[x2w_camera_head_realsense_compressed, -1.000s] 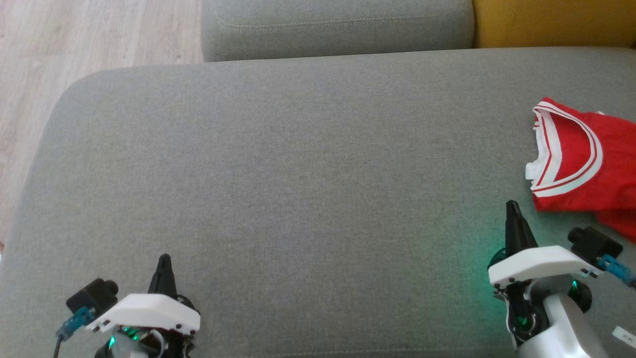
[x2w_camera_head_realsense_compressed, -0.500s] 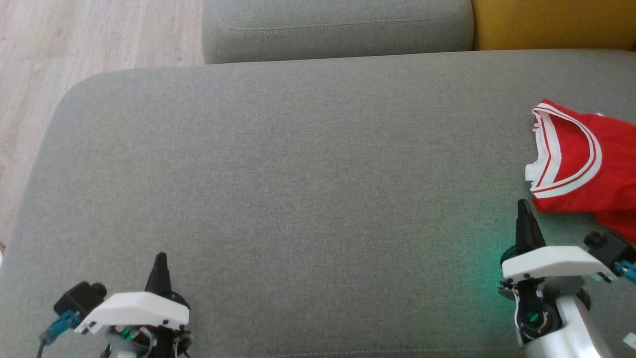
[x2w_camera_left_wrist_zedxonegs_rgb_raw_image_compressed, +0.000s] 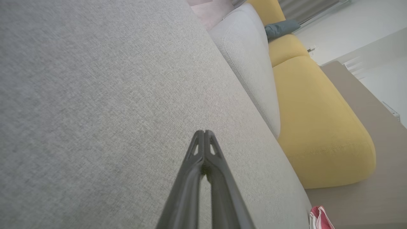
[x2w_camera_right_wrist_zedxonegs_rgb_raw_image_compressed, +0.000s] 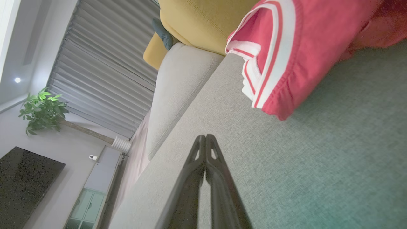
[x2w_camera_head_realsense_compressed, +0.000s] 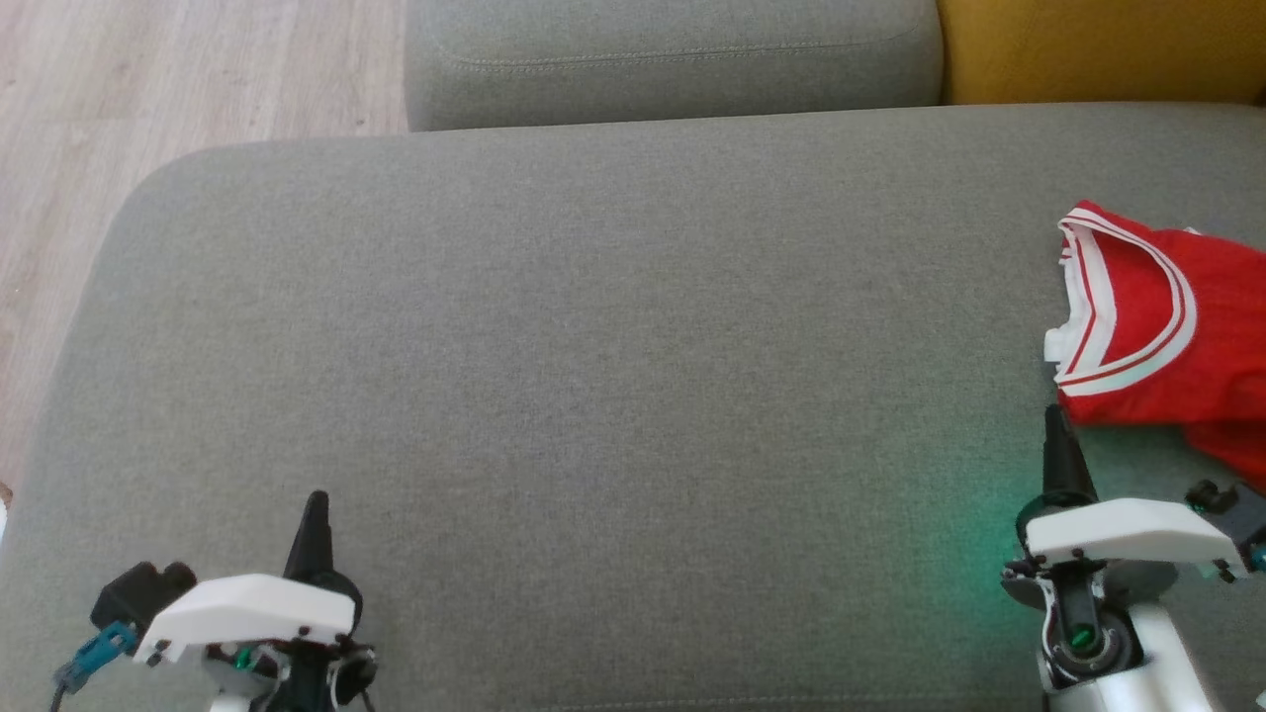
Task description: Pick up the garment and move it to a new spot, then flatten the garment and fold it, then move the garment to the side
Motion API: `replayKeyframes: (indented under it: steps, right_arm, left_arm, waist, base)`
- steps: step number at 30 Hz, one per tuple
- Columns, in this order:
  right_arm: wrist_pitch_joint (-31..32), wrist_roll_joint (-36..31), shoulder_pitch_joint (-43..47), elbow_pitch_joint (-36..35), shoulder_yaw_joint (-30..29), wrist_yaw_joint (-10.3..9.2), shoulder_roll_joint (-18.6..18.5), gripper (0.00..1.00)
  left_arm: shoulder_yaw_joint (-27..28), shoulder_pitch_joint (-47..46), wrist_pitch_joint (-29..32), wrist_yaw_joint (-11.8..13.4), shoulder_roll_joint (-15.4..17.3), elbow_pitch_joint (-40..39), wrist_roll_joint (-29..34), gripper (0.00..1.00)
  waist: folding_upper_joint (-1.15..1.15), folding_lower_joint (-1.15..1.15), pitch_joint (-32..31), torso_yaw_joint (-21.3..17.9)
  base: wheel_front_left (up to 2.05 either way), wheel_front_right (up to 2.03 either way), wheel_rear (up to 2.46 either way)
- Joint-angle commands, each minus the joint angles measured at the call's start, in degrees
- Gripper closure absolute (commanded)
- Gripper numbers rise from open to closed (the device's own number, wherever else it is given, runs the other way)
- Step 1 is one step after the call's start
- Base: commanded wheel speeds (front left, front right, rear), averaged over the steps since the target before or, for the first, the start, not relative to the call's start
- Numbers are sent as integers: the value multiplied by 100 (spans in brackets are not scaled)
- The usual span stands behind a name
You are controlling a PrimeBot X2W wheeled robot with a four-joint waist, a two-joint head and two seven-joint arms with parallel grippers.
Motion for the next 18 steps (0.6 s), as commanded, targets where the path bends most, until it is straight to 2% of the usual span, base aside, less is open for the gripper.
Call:
replayKeyframes:
  steps: [1,18]
  right_arm:
    - [48,151,-140,-244,26,21,-26,100]
    - [334,1272,16,-609,-95,26,-28,100]
  left_arm:
    - [167,-320,29,-49,68,-210,-127,100]
    - [373,-358,316,-260,82,-341,-1164,100]
  waist:
    - [0,0,-2,1]
    - [0,0,-45,8]
  base:
    - [0,0,0]
    - [0,0,0]
